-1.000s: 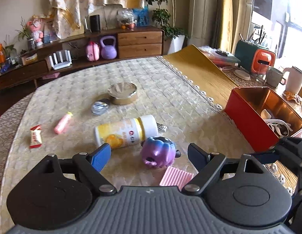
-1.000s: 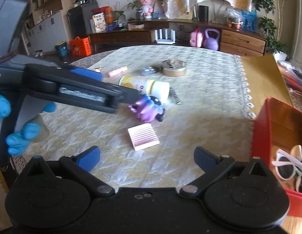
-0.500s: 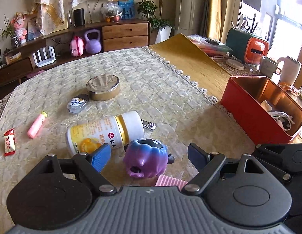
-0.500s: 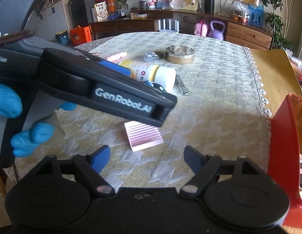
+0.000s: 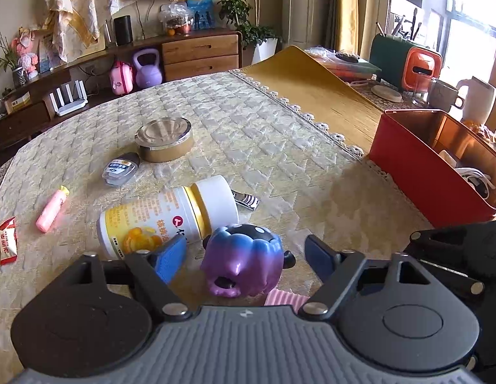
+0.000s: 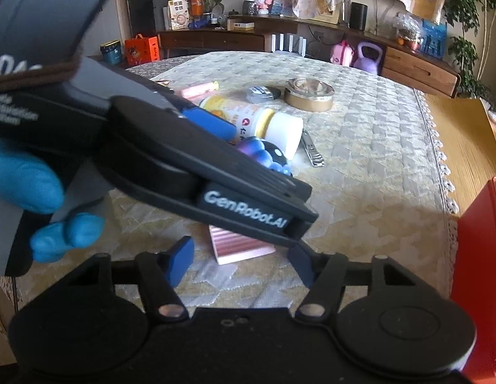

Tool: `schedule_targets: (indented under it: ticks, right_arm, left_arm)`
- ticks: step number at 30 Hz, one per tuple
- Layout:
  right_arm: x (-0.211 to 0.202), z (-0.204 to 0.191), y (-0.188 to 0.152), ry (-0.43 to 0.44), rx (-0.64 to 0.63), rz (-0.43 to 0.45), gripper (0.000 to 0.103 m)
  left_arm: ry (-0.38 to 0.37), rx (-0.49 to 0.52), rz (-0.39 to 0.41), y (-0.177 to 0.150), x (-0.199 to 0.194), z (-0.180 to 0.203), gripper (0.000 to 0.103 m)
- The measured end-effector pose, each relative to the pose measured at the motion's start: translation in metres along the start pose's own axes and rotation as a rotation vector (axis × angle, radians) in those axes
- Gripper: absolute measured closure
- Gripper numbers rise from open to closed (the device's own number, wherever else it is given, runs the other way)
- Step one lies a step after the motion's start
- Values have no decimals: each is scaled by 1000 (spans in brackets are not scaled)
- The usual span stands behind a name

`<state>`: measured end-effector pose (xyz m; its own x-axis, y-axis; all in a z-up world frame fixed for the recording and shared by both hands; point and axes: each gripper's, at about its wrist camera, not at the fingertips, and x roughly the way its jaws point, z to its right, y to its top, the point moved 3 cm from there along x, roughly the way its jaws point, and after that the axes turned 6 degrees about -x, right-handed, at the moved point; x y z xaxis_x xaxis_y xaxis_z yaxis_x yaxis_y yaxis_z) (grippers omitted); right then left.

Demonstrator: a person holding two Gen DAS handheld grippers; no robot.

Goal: Organize rigid objects
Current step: 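Grasp the purple-blue round toy with the left tool while the right tool grasps the pink striped card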

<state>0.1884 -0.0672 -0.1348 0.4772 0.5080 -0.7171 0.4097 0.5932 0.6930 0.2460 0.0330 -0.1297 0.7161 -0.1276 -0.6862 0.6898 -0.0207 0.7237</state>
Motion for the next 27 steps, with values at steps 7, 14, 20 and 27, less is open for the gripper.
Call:
schedule_targets:
  ticks: [7,14,20,27]
  right_arm:
    - [-3,-5,-1,3,-13,9,52]
    - [-4,-2,0,-18,2,3,64]
    - [-8,2,-4,-49,23,-3,64]
    - [-24,10,-16,-86,51,-13,64]
  left_arm:
    - [-9,7,-5,-2,2,1,39]
    - [8,19,-16,-1,2,5,40]
    - [22,-11,-31,-1,0,3,41]
    - [42,-48,-51,-3,-9,0,41]
